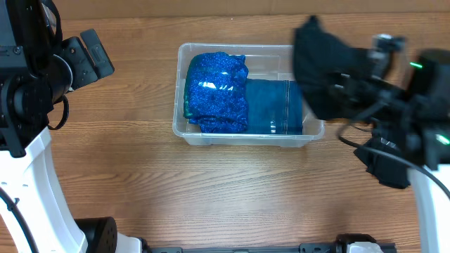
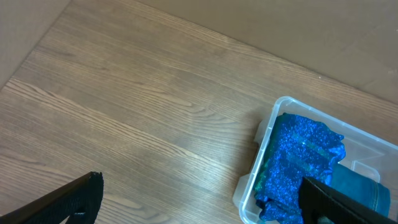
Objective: Pack container
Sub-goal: 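Place the black garment onto the denim in the bin, release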
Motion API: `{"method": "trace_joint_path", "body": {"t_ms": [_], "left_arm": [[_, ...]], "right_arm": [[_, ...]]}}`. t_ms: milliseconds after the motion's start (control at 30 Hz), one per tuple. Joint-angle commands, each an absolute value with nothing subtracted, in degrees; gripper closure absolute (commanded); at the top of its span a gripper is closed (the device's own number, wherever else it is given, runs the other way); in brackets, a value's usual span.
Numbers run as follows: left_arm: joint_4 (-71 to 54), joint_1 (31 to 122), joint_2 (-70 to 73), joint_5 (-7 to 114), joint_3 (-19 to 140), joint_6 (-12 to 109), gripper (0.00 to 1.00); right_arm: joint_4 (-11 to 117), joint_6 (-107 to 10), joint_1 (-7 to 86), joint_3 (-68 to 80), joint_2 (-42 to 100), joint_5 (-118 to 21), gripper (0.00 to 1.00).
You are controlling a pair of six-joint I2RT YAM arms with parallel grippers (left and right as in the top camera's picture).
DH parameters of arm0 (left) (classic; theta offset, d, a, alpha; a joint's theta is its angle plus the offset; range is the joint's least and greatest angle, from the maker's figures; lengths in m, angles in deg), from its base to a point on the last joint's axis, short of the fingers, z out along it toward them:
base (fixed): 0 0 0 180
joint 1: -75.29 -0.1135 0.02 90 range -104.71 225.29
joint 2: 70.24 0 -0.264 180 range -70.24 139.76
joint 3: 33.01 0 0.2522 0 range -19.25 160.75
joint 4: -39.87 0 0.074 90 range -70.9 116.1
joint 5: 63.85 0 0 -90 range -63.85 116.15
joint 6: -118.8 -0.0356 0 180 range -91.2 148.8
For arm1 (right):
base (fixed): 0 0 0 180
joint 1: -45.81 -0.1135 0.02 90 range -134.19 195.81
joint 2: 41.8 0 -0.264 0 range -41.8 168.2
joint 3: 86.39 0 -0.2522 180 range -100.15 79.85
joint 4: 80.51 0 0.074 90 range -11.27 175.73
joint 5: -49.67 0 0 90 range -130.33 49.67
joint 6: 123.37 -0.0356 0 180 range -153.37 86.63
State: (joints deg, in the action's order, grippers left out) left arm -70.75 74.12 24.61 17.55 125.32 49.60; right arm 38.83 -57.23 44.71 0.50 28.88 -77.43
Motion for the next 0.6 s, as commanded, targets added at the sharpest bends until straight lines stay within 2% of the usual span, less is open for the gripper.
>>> {"method": "trace_joint_path", "body": {"t_ms": [0, 100, 167, 200, 233, 267, 300, 467, 567], "left_arm": [[-70.7, 73.9, 24.3, 17.8, 125.5, 48.9, 0.0], [-70.7, 73.9, 24.3, 17.8, 125.5, 48.9, 0.0], [-70.7, 73.9, 24.3, 17.8, 125.5, 48.9, 0.0], [-70.7, 73.9, 24.3, 17.8, 125.5, 48.9, 0.0], [-70.7, 73.9, 24.3, 17.8, 125.5, 48.9, 0.0], [-70.7, 73.9, 24.3, 17.8, 125.5, 48.9, 0.0], [-70.7, 73.9, 24.3, 17.8, 125.5, 48.9, 0.0], [-70.7, 73.9, 24.3, 17.8, 125.5, 48.9, 0.0], [-70.7, 73.9, 24.3, 17.8, 125.5, 48.9, 0.0]], "right_arm": [[45.4, -69.6, 36.0, 2.6, 36.9, -66.7, 0.96], [50.2, -76.7, 31.8, 2.6, 45.7, -64.3, 0.96], [51.4, -77.3, 30.7, 2.6, 50.5, -61.6, 0.96], [51.1, -77.4, 30.4, 2.6, 52.3, -60.6, 0.91], [50.5, -77.4, 30.4, 2.6, 54.3, -60.5, 0.81], [50.0, -77.3, 30.4, 2.6, 55.7, -60.5, 0.58], [49.3, -77.3, 30.4, 2.6, 56.8, -60.5, 0.49], [45.5, -66.2, 31.9, 1.1, 53.4, -60.4, 0.3], [41.8, -62.5, 34.6, -0.8, 47.0, -60.2, 0.25]]}}
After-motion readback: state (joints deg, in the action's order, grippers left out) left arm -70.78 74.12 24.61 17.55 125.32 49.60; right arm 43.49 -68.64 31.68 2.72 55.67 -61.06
